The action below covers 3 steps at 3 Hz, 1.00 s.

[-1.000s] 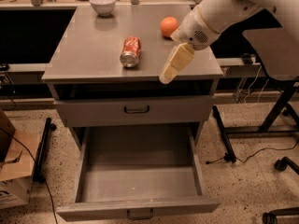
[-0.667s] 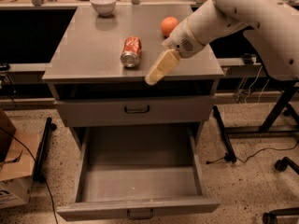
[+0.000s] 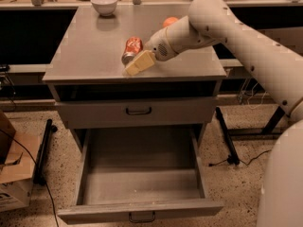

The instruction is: Place coke can into middle drawer

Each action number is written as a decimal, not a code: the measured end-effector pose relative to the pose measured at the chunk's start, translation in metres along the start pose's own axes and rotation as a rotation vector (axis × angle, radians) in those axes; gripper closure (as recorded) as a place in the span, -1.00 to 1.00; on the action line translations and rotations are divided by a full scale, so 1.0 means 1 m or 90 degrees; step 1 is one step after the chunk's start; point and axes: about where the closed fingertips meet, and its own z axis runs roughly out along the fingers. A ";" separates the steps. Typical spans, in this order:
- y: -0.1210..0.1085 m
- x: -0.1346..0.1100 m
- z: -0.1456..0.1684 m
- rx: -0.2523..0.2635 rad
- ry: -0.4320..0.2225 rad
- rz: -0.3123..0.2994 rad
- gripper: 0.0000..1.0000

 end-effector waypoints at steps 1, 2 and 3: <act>-0.008 -0.012 0.026 -0.005 -0.019 0.004 -1.00; -0.012 -0.025 0.043 -0.012 -0.033 0.000 -1.00; -0.018 -0.035 0.061 -0.022 -0.039 -0.007 -1.00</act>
Offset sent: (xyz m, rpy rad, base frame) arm 0.0438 0.0587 -0.0015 0.0793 -0.0248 0.0151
